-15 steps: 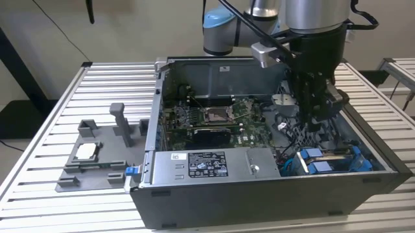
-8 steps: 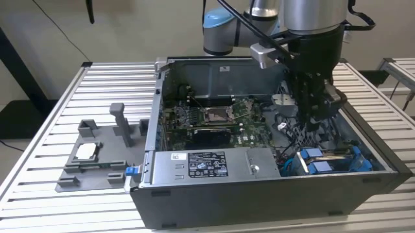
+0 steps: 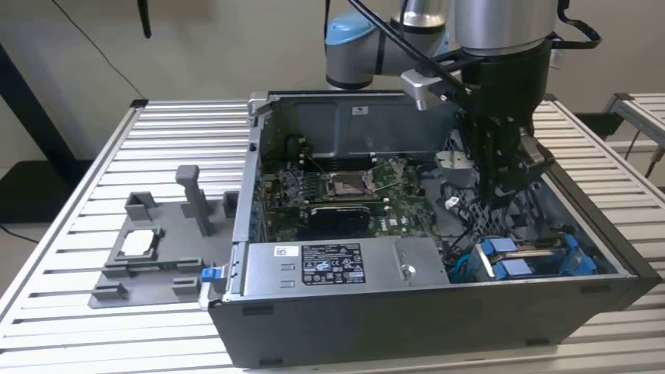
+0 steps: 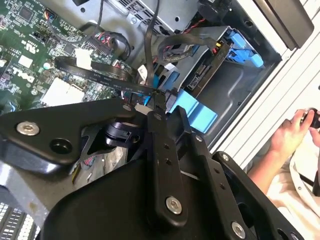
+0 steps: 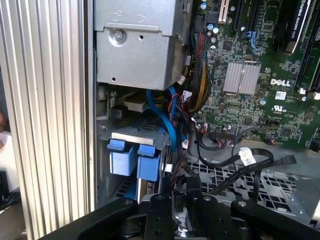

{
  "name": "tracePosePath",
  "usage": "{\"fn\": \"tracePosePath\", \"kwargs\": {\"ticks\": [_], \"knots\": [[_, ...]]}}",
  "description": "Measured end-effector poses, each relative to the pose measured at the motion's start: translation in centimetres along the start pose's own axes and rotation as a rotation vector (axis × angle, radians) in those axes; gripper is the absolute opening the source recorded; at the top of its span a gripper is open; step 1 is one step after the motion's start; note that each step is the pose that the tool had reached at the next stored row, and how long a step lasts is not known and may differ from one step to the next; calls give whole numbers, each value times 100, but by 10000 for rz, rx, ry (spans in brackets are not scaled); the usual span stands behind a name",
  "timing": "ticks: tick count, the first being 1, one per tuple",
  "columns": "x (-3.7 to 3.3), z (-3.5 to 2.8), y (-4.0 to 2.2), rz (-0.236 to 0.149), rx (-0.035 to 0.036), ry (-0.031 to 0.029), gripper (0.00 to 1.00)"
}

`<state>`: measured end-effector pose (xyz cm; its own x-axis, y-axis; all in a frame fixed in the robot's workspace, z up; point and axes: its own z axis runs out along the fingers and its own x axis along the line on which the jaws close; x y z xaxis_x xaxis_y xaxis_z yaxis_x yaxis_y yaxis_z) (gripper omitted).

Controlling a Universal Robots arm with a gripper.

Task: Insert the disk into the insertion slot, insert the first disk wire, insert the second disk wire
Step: 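Insert the second disk wire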

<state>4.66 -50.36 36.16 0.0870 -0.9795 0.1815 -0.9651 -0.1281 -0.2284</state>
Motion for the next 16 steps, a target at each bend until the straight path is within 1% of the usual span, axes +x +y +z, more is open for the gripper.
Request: {"fn": "tracePosePath", "kwargs": {"ticks": [1,3,4,7,10,11,12,13,14,16], "knots": [[0,0,0,0,0,0,18],[0,0,0,0,0,0,18],[0,0,0,0,0,0,11],[1,0,0,0,0,0,11],[4,-18,-5,-2,-3,5,11],[5,-21,-8,-5,-2,1,13],[6,-21,-13,-9,-1,-2,19],[7,-20,-18,-12,0,-3,19],[10,-21,-18,-13,-1,0,25],[20,-19,-18,-14,-1,0,25]]}}
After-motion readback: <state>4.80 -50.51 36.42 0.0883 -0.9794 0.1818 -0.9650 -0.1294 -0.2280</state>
